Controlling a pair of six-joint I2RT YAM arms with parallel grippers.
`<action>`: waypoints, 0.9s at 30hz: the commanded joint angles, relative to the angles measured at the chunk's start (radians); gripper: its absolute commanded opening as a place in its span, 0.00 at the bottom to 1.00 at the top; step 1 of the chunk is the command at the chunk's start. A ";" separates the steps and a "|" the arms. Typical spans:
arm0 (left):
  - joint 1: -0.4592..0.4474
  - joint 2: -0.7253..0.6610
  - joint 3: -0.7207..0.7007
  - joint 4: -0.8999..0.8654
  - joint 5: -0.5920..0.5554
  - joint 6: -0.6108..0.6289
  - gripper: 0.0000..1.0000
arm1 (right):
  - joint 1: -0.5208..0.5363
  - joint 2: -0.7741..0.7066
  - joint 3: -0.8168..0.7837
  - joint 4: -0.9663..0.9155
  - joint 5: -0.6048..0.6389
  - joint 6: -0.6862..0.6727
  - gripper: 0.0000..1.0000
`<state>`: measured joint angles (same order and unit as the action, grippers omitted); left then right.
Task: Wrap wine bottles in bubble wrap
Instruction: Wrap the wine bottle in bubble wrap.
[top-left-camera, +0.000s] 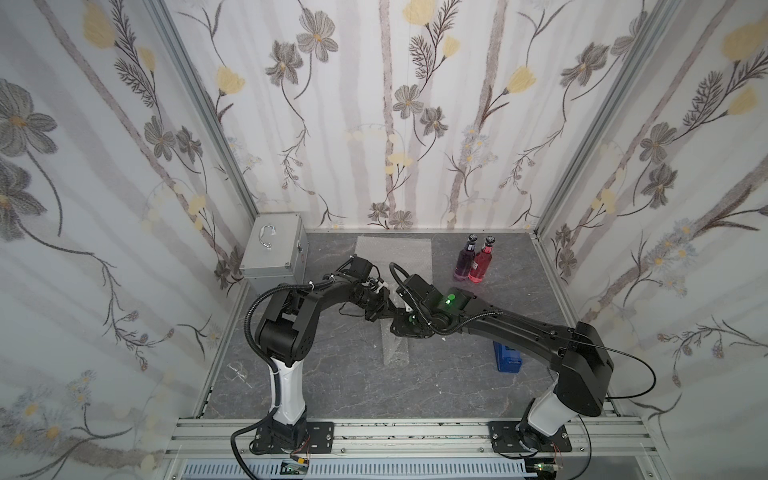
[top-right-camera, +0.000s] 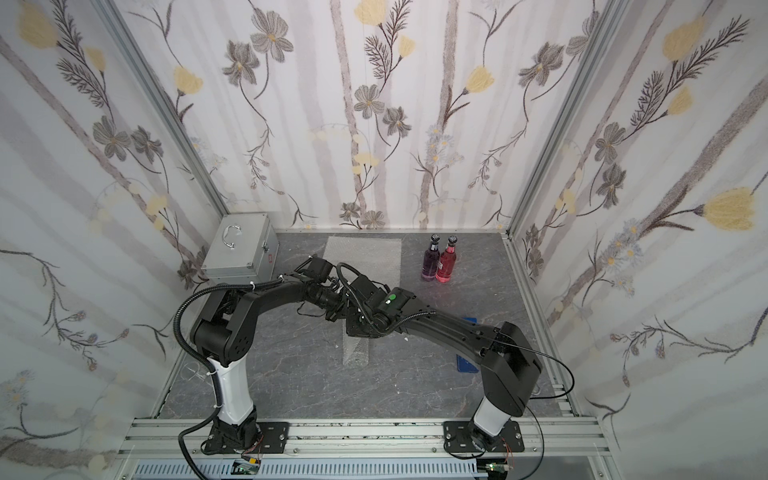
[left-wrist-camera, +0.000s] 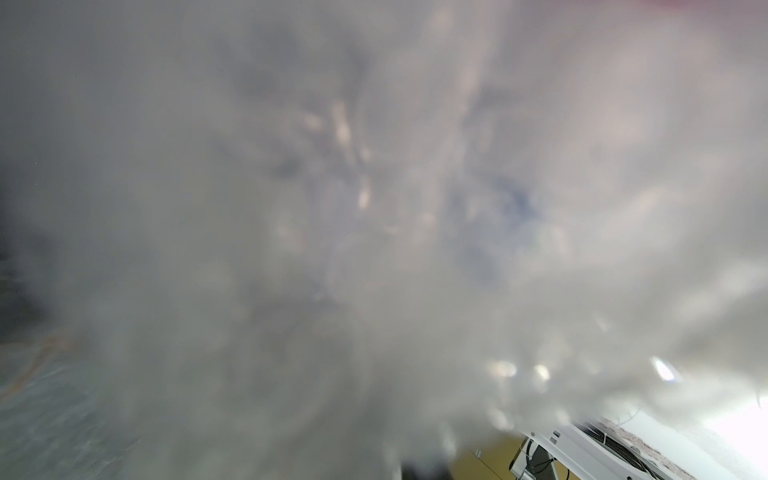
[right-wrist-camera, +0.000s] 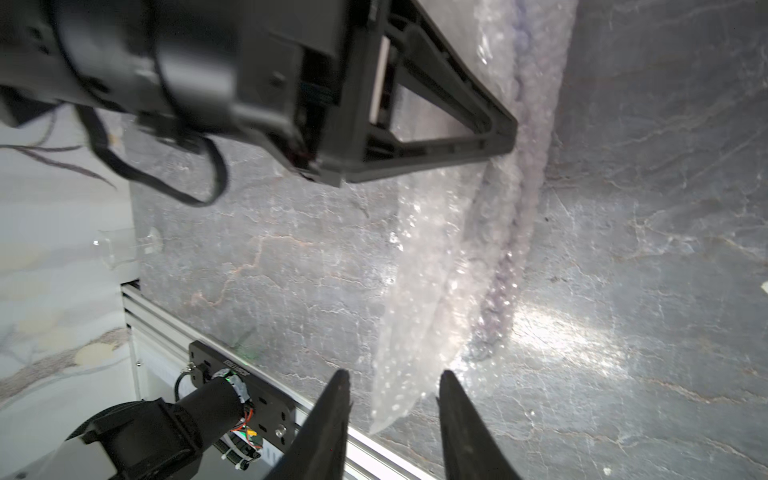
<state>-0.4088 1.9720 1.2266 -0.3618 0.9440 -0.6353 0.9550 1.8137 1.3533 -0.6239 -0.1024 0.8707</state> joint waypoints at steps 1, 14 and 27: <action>-0.001 0.016 -0.007 -0.069 -0.118 0.003 0.10 | 0.004 0.047 0.042 -0.002 0.003 -0.007 0.43; -0.002 0.011 -0.006 -0.073 -0.119 0.006 0.11 | 0.011 0.070 -0.026 -0.009 0.025 -0.015 0.01; -0.002 0.006 0.006 -0.081 -0.112 0.013 0.33 | 0.000 -0.006 -0.260 0.162 -0.040 0.045 0.00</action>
<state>-0.4114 1.9701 1.2339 -0.3473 0.9726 -0.6319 0.9588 1.8046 1.1099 -0.5251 -0.1036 0.8902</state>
